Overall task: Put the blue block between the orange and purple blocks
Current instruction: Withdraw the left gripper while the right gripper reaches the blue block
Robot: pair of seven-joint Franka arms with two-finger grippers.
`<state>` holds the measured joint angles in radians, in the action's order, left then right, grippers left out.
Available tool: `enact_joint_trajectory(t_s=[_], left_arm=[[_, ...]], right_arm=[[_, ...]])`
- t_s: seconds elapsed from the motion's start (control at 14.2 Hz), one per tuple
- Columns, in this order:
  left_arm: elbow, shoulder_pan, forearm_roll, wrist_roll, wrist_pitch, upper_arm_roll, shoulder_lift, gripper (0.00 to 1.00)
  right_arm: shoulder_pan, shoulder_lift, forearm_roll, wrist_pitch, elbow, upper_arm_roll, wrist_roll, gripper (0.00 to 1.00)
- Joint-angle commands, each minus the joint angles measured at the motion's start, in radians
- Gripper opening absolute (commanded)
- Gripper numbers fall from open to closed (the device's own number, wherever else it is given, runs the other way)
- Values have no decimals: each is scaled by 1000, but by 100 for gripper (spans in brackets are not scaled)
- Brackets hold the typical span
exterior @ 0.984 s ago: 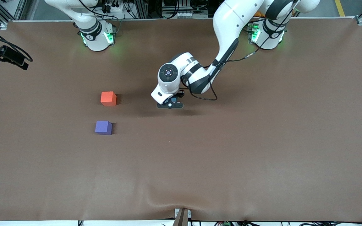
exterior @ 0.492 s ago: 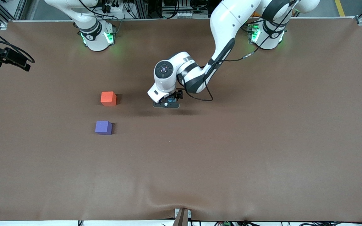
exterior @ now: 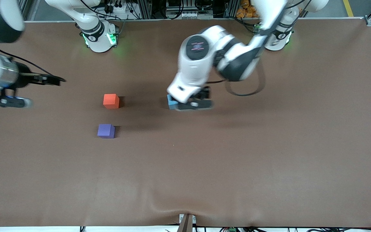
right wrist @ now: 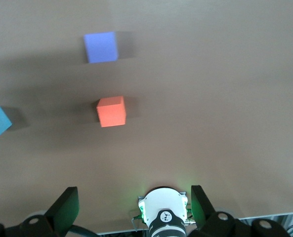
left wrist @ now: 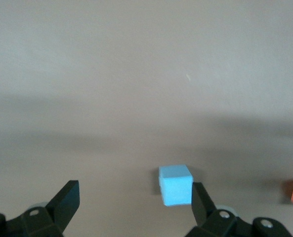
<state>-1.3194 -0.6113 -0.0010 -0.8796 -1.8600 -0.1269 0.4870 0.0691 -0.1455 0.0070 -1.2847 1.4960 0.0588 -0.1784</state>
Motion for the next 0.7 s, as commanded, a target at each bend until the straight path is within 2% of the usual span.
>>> enact_joint_trajectory(t_s=[0.0, 0.21, 0.42, 0.56, 0.63], left_arm=[[-53, 117, 10, 37, 63, -13, -89, 100], [-60, 263, 12, 192, 148, -14, -145, 100], [-81, 375, 19, 329, 206, -14, -195, 100], [-151, 435, 21, 439, 213, -13, -246, 100], [-194, 464, 22, 494, 213, -14, -278, 100]], right_arm=[[93, 9, 8, -94, 63, 3, -21, 100], [164, 9, 83, -250, 170, 6, -137, 100], [305, 4, 110, -453, 298, 6, -289, 100], [435, -26, 110, -644, 392, 4, -373, 100], [484, -64, 110, -730, 406, 4, -413, 100]])
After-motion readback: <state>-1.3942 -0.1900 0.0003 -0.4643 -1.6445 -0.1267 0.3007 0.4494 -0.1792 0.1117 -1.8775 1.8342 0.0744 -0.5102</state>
